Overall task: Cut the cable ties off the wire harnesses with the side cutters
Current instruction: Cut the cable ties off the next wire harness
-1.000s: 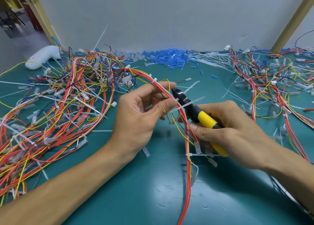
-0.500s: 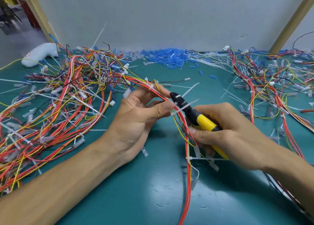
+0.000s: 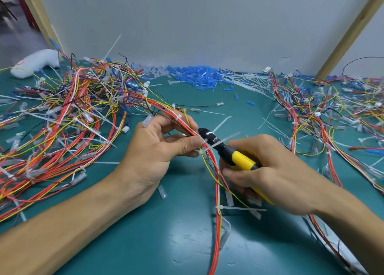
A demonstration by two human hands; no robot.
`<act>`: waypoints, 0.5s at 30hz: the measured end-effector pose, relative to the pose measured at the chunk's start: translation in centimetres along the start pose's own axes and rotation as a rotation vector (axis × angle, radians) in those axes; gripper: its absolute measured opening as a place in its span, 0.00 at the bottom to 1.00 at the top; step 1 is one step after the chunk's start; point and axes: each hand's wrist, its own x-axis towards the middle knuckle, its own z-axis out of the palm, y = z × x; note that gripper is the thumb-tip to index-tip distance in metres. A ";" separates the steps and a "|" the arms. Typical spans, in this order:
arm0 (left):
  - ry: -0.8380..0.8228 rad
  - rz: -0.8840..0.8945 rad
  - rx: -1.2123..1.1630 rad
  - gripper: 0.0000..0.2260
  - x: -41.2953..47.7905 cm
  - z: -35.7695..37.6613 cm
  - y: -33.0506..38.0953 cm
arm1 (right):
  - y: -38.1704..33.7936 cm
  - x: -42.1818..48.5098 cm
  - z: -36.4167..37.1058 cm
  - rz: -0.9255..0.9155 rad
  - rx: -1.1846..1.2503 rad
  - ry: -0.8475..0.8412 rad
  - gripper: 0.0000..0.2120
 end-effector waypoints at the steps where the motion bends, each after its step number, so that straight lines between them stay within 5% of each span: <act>1: 0.000 0.004 -0.010 0.13 0.0 0.0 0.0 | 0.0 0.0 0.0 -0.002 -0.010 0.008 0.10; 15: 0.043 0.060 -0.043 0.13 -0.1 -0.1 0.2 | 0.4 0.4 0.6 -0.011 -0.059 0.075 0.09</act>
